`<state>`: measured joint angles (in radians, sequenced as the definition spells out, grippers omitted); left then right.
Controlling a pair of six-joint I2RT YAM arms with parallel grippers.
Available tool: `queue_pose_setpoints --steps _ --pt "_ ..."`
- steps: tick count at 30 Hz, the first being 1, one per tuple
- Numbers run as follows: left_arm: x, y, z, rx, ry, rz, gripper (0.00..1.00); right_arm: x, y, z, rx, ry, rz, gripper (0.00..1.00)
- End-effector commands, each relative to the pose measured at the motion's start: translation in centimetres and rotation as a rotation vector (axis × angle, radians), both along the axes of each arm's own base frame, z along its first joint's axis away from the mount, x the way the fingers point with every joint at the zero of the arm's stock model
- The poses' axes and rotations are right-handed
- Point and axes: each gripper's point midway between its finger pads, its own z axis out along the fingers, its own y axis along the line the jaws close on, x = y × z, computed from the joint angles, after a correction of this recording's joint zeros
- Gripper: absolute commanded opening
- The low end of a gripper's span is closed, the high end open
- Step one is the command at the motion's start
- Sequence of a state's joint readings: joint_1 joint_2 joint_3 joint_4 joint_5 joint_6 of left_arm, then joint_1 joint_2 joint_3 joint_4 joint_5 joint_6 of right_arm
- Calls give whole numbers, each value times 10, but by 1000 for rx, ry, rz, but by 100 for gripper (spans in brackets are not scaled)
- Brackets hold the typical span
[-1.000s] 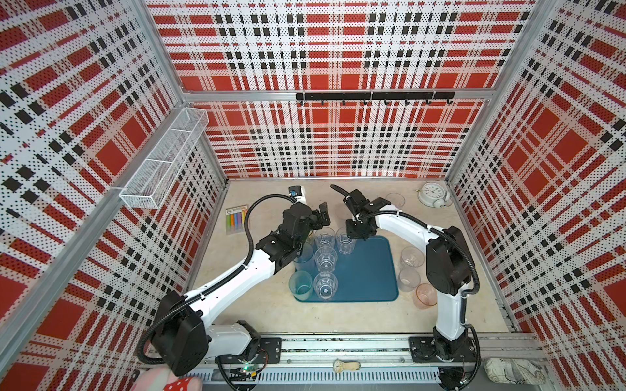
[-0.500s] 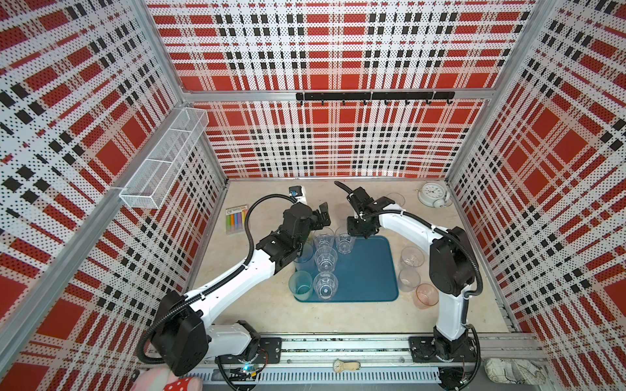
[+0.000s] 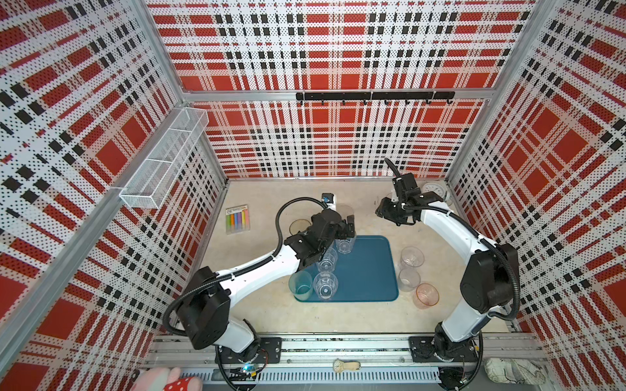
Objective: Place the glasses into the tray
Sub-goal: Place the glass on the tray, then pick up the glass from the top-right of the table.
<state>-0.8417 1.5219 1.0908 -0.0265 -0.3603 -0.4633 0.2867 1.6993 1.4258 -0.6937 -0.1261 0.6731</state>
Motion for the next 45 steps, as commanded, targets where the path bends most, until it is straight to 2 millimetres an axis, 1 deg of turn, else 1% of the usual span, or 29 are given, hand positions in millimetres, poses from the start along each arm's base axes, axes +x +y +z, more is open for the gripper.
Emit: queue_pose_setpoints --steps 1,4,6,11,14,16,20,22,26,28,29,31,34,38,41,45 --pt "-8 -29 1 -9 4 -71 98 1 -7 5 47 -24 -26 57" --pt "-12 -41 -9 22 22 -97 98 6 -28 -9 74 -9 -77 64" --pt "-12 -44 -11 42 25 -95 98 12 -45 -13 114 -13 -125 67" --pt "-9 -35 2 68 -22 -45 98 41 -93 -13 149 -49 -250 73" --pt "-6 -27 12 67 -49 -11 98 56 -111 -18 171 -45 -305 73" --pt "-6 -23 15 64 -57 6 98 66 -116 -21 193 -53 -322 73" --pt "-7 -8 21 39 -69 56 98 86 -118 -31 202 -40 -337 72" --pt "-8 1 30 23 -89 88 98 94 -119 -37 205 -31 -350 70" --pt "-8 18 46 12 -133 135 98 106 -119 -46 211 -20 -359 67" --pt "-8 21 49 3 -141 130 98 110 -119 -52 213 -13 -363 66" --pt "-7 22 47 3 -139 125 98 112 -118 -55 216 -10 -363 65" --pt "-7 22 43 -2 -127 115 98 113 -117 -67 220 12 -367 63" --pt "-7 16 37 -2 -109 91 98 112 -113 -83 226 45 -353 58" --pt "-8 10 28 -4 -88 70 98 108 -107 -95 210 69 -332 54" --pt "-8 6 25 1 -81 58 98 103 -109 -99 196 74 -327 50" --pt "-6 1 23 19 -79 40 98 103 -109 -99 188 76 -318 44"
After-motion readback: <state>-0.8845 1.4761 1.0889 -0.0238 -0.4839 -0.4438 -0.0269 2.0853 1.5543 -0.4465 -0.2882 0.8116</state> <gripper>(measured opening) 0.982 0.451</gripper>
